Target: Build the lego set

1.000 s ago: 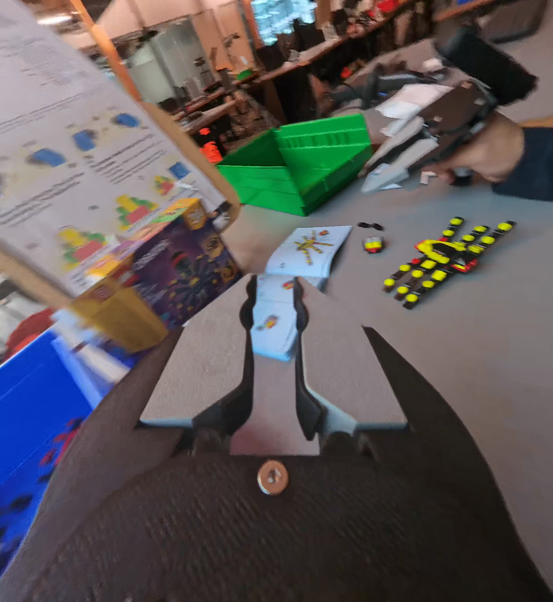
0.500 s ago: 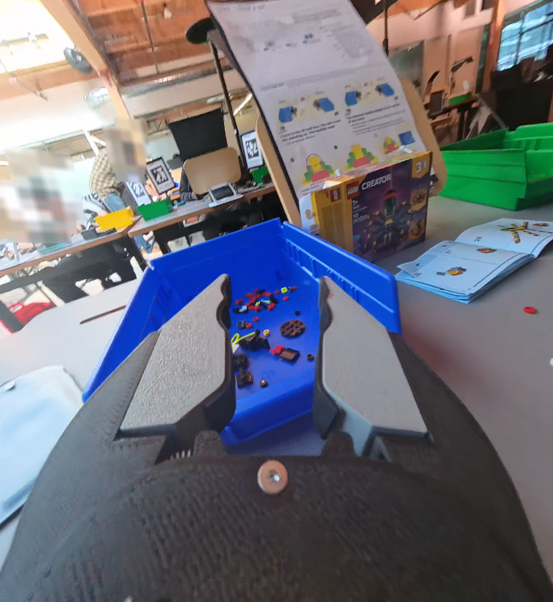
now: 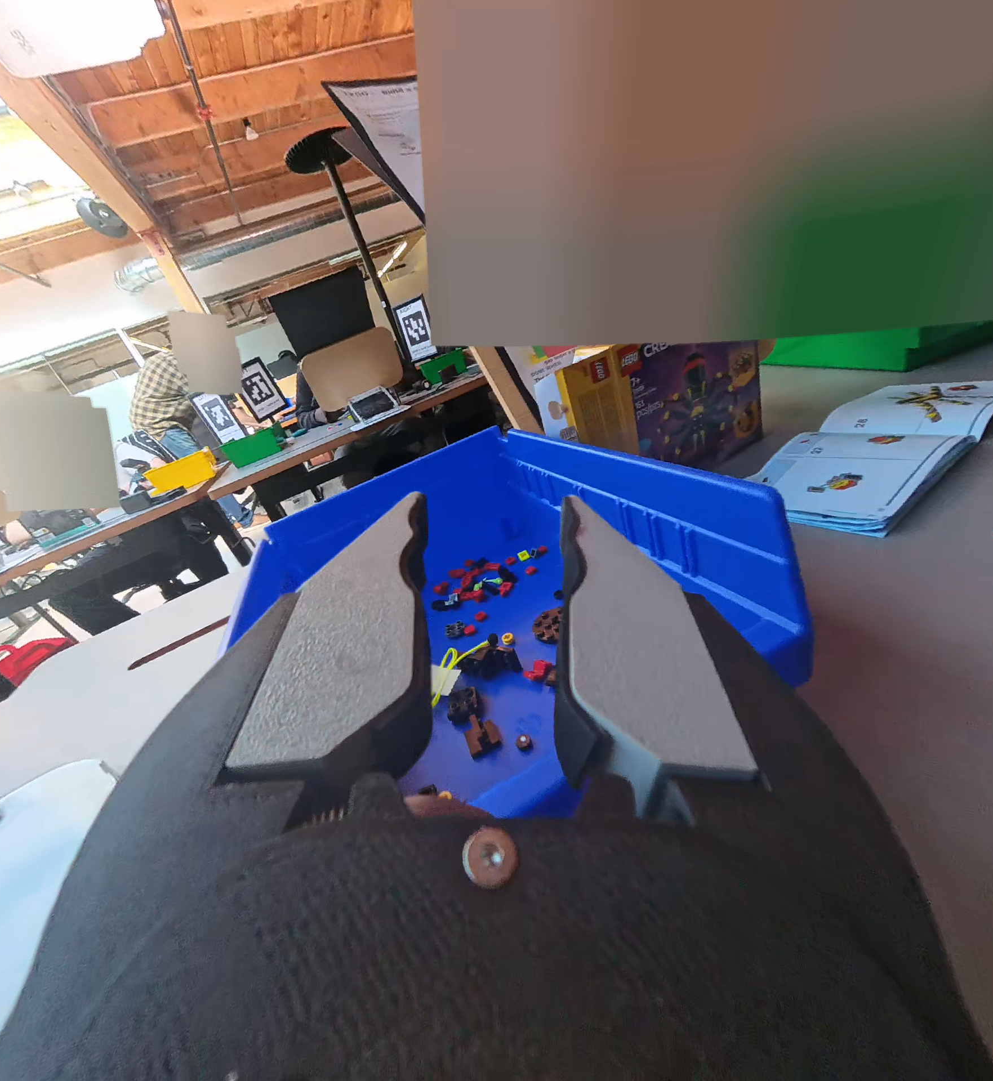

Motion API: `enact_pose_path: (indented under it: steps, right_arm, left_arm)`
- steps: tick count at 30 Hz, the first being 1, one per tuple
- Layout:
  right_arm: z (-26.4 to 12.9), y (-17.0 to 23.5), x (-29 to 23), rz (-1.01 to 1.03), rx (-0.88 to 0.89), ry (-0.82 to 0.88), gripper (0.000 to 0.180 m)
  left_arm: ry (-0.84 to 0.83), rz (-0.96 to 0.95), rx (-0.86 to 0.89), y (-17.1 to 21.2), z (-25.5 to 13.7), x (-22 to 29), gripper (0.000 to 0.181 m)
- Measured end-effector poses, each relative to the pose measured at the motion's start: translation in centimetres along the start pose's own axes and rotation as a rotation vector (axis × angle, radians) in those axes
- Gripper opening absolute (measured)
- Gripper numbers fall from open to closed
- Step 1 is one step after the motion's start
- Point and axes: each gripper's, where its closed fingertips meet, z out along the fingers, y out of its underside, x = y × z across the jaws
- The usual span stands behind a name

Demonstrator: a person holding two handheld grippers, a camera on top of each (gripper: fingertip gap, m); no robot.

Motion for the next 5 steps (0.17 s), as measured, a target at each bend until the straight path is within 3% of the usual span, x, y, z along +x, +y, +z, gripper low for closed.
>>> enact_pose_path:
  steps: [3, 5]
  right_arm:
    - [0.9, 0.4, 0.6, 0.021, -0.015, 0.013, 0.024]
    - [1.4, 1.0, 0.7, 0.032, -0.047, 0.018, 0.024]
  left_arm:
    - [-0.017, -0.002, 0.061, -0.8, -0.5, -0.1, 0.042]
    - [-0.008, -0.016, 0.052, -0.9, -0.9, -0.2, 0.032]
